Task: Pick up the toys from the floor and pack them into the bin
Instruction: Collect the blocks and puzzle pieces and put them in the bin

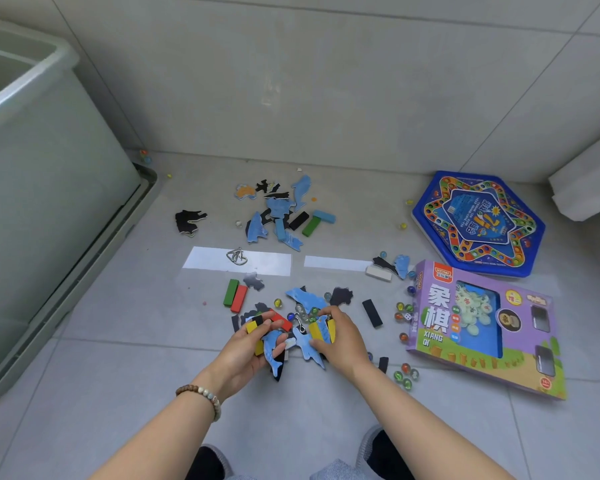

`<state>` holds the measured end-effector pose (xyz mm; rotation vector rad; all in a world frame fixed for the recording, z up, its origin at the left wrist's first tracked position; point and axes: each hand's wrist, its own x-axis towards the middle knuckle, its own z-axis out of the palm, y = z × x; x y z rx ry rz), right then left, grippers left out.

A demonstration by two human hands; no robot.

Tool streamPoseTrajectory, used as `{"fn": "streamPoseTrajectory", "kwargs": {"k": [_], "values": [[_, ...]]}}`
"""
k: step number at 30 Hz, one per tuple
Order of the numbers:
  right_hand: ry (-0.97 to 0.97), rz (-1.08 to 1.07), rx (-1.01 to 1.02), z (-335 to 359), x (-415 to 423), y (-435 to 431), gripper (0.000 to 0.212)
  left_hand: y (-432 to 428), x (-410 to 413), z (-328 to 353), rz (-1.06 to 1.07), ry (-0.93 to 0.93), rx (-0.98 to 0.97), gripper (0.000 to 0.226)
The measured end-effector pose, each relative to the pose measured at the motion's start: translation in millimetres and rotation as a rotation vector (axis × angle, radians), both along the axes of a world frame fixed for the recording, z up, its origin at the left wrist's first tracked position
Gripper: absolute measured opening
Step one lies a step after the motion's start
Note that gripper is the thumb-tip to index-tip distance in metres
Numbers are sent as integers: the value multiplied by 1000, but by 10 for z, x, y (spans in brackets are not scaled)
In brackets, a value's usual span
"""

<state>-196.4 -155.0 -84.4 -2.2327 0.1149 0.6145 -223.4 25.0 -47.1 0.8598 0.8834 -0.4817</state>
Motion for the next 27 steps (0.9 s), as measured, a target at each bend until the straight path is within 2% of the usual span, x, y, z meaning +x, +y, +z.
{"fn": "streamPoseTrajectory", "kwargs": {"k": [4, 8, 11, 13, 16, 19, 24, 27], "values": [[63, -33, 101, 3, 29, -44, 41, 14, -5, 28, -27, -20, 18, 18], [152, -189, 265, 58, 59, -87, 33, 60, 28, 76, -30, -33, 43, 20], [188, -321, 372, 246, 136, -108, 30, 138, 81, 190, -5, -61, 46, 23], [207, -334, 474, 498, 254, -59, 26, 235, 142, 367, -9, -105, 56, 22], [219, -262, 608, 1067, 525, 182, 23, 523, 270, 853, -33, -211, 85, 22], [155, -113, 637, 1722, 801, 674, 24, 1038, 352, 1507, -51, -346, 167, 25], [108, 115, 743, 2686, 1125, 2054, 23, 2188, 355, 2624, 47, -566, 299, 23], [104, 238, 775, 3025, 1230, 3008, 26, 2893, 348, 2992, 141, -623, 365, 22]]}}
